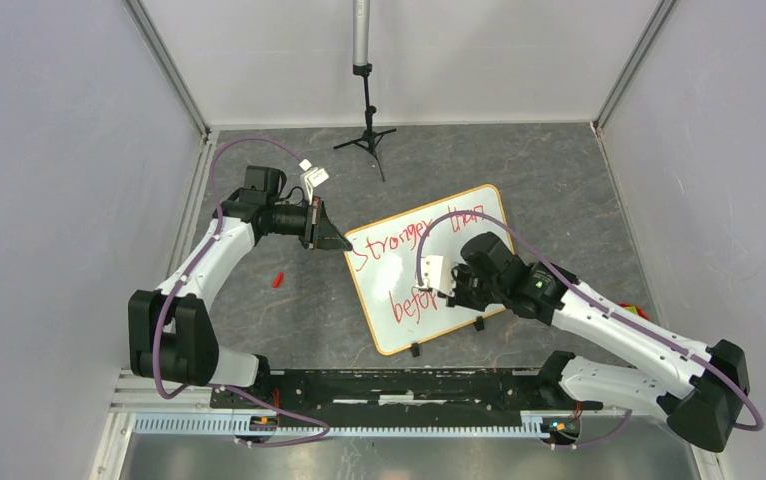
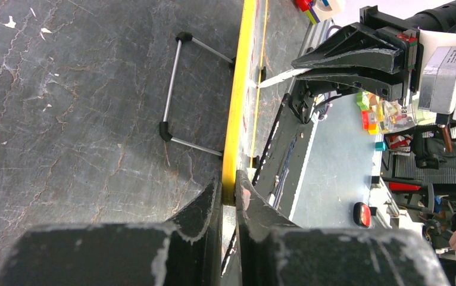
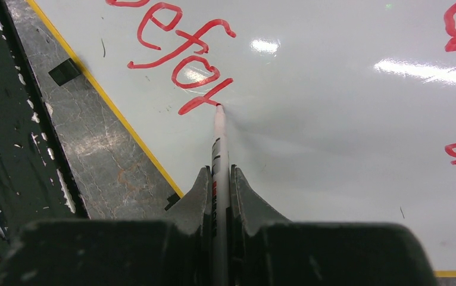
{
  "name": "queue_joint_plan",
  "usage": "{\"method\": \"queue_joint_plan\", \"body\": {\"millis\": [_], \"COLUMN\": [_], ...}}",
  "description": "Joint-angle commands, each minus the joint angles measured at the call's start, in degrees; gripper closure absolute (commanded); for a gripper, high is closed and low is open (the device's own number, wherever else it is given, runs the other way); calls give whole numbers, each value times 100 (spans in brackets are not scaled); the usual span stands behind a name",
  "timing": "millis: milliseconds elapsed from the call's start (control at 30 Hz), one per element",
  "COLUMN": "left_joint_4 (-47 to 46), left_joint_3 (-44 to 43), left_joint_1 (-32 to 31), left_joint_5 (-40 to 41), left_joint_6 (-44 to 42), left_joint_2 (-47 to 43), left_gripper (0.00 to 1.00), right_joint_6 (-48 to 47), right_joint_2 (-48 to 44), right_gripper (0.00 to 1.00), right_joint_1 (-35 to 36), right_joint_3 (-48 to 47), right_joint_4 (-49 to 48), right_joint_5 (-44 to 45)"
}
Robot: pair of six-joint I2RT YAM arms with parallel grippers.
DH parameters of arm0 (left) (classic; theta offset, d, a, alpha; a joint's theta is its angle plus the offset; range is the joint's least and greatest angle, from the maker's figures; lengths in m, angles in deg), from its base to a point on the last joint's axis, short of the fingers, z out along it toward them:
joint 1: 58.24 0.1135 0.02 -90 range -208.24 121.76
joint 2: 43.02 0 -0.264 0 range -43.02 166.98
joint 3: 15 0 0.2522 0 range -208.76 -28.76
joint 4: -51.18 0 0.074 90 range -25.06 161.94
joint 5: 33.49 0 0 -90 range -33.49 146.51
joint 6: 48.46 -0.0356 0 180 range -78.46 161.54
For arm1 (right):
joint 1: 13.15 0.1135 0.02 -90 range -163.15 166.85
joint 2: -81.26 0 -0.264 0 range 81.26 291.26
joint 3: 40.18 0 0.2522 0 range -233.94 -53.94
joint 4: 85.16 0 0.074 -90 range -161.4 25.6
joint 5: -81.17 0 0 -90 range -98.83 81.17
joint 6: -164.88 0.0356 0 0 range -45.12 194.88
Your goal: Write a sentence on the whiteboard
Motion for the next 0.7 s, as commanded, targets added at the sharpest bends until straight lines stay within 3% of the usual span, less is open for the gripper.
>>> {"method": "queue_joint_plan", "body": {"millis": [0, 167, 667], "left_joint_4": [-146, -125, -98], "left_joint_3": [-177, -168, -171], "left_joint_1": [12, 12, 7], "left_joint_5": [238, 251, 264], "left_joint_6": [-106, -125, -150], "left_joint_2": [24, -22, -15], "left_gripper": [97, 97, 98], "right_joint_6": [-99, -218, -291], "right_joint_2": [-114, -416, -194], "right_gripper": [100, 100, 100], "right_joint_1": [-77, -74, -73], "right_joint_3": [-208, -150, 125], "right_joint_4": [-129, -4, 0], "right_joint_5": [161, -226, -60]}}
